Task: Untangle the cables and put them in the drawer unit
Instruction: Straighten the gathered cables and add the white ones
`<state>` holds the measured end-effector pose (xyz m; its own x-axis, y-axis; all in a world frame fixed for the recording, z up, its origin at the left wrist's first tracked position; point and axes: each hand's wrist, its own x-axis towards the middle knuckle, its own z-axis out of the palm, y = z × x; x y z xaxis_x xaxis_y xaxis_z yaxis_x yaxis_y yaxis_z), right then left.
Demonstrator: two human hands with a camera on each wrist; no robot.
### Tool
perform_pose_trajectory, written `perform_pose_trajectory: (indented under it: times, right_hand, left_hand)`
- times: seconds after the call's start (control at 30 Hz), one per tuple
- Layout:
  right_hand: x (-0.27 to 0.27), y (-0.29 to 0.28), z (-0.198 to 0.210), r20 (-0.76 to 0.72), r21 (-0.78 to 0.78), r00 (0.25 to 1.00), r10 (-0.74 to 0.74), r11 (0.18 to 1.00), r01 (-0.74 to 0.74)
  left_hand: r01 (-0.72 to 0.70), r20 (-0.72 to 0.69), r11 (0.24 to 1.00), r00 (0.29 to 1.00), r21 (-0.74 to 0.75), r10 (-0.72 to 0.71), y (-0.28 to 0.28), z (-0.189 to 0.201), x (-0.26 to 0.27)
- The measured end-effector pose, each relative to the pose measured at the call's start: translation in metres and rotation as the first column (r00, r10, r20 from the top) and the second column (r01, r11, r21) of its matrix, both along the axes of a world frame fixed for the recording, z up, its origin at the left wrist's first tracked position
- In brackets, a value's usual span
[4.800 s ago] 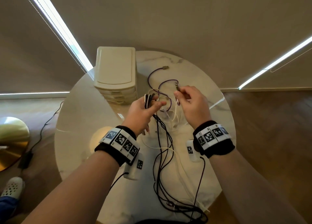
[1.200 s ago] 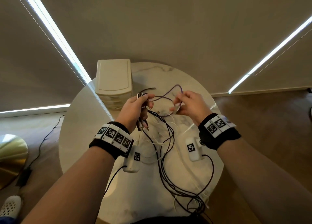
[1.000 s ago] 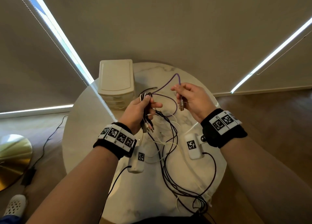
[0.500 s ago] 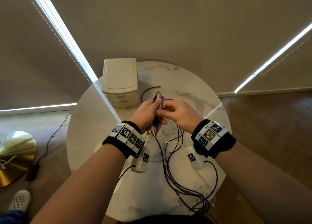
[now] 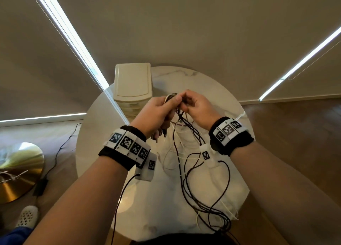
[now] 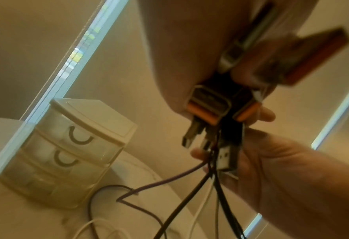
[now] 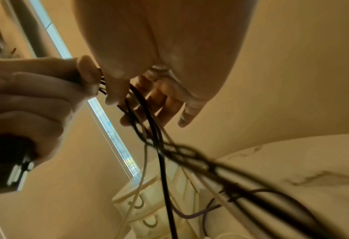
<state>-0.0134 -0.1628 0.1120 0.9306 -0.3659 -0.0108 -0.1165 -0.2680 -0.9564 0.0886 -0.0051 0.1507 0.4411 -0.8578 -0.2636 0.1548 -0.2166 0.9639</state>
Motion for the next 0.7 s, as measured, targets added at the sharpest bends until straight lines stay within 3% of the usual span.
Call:
perform_pose_trajectory:
  times: [0.1,0.27,0.37,0.5,0.6,0.7]
  right_hand:
    - [0.009,0.0,0.004,0.032,0.061,0.998,-0.045,0.997,0.043]
    - [-0.007,-0.012,-0.013,-0.136,-0.202,0.99,-0.046,0.979,0.018]
    - [-0.03,-0.023,-0.032,-0.223,-0.11,0.968,-0.115,0.99,0.093]
    - [-0.053,-0.024,-0.04,-0.293,-0.031,0.949,-0.117,0.993,0.113]
    - [-0.074,-0.029,-0.072,-0.348,-0.145,0.919,-0.183,0.979,0.14]
    - [-0.102,-0.026,-0.105,-0.516,-0.337,0.84,-0.171,0.941,-0.015]
  left_hand:
    - [-0.053,-0.077,0.995,0.996,-0.082,0.047,0.001,0.017,0.007]
    - [-0.238,-0.209,0.942,0.959,-0.238,0.189,0.006,0.036,0.021]
    - [-0.366,-0.262,0.895,0.917,-0.256,0.3,0.015,0.04,0.038]
    - [-0.435,-0.229,0.871,0.894,-0.229,0.386,0.018,0.028,0.045]
    - [-0.533,-0.248,0.814,0.841,-0.23,0.48,0.015,0.019,0.043]
    - [-0.587,-0.251,0.771,0.807,-0.247,0.534,0.013,0.013,0.039]
